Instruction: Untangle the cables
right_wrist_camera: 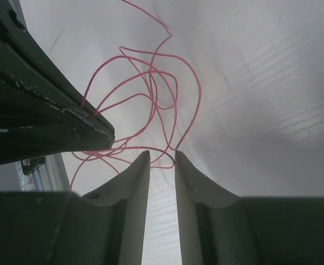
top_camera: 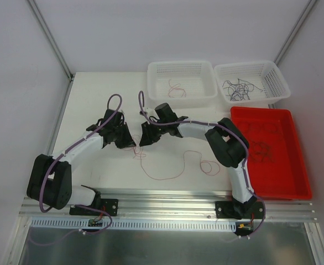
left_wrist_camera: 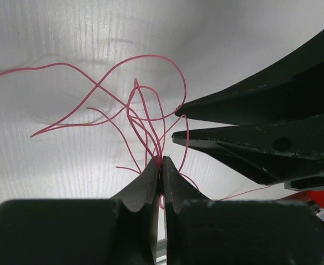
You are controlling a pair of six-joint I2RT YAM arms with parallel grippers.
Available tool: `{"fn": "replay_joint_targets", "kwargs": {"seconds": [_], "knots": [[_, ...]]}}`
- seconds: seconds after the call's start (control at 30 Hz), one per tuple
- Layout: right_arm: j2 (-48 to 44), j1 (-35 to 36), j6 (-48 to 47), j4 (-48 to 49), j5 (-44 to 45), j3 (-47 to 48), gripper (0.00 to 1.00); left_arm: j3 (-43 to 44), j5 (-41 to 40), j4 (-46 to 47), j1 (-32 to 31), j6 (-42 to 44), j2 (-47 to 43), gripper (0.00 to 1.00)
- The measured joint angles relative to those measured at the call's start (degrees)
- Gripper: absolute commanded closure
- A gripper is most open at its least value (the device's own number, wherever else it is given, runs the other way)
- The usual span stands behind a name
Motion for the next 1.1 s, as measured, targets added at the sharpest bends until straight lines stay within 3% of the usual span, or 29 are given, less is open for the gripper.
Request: {"fn": "replay_joint_targets", "kwargs": {"seconds": [0.07,0.23,0.57,0.83,1.1], "knots": [[0.0,0.0,0.1,0.4,-0.3,-0.1,0.77,0.0,0.0,0.0,0.0,0.0,-0.1,1.00],[0.0,0.0,0.3,1.2,-0.8,-0.6,0.99,0.0,0.0,0.0,0.0,0.0,-0.5,1.00],[-2.6,-1.4,0.5,2.4,-0.2,-8.3,0.99,-1.1,-2.3,0.0,0.0,-0.4,-1.2,1.00],[-21.9,-7.1,-2.0,-3.6,5.2,-17.9,0.99,-2.4,-9.2,-1.6,0.0,-4.0,-3.1,1.00],[-45.1,-19.2,-3.6,-15.0,13.5,-21.0,0.99,-3.1,-14.4,-5.0,0.5,-6.1,-4.8,0.99]]}}
